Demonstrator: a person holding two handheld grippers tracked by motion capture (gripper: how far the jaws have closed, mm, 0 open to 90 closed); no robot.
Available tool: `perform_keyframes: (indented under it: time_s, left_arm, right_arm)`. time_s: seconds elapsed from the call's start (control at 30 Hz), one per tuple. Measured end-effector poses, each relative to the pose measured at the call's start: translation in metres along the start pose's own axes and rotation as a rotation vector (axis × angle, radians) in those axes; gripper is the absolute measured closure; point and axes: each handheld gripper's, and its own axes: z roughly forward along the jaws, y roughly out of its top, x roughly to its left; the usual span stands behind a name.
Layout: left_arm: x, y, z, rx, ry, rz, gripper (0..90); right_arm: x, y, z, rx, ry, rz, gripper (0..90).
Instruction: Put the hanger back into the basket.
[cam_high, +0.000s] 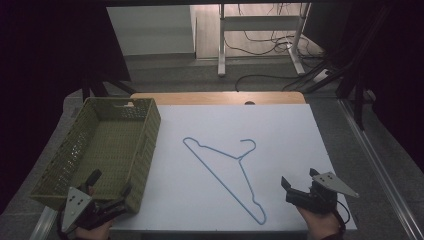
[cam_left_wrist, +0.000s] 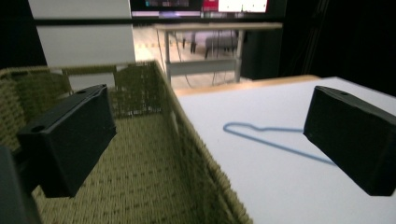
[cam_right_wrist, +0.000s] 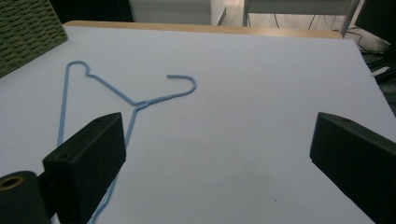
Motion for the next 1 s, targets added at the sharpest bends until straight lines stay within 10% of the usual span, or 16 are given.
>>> perform_keyframes:
  time_s: [0.23,0.6,1.0]
  left_arm:
    - [-0.005,0.004,-0.007,-0.024,0.014,0.006,4.7]
    - [-0.010,0.012,-0.007,0.109,-0.064,-0.045,6.5]
    - [-0.010,0.012,-0.006,0.116,-0.099,-0.058,4.6]
  right_arm:
    - [0.002,0.000,0.002,0.014,0.022,0.005,5.6]
    - [0.021,0.010,0.009,0.049,0.084,0.008,15.0]
    - [0.066,0.017,0.075,0.190,0.170,-0.054,39.1]
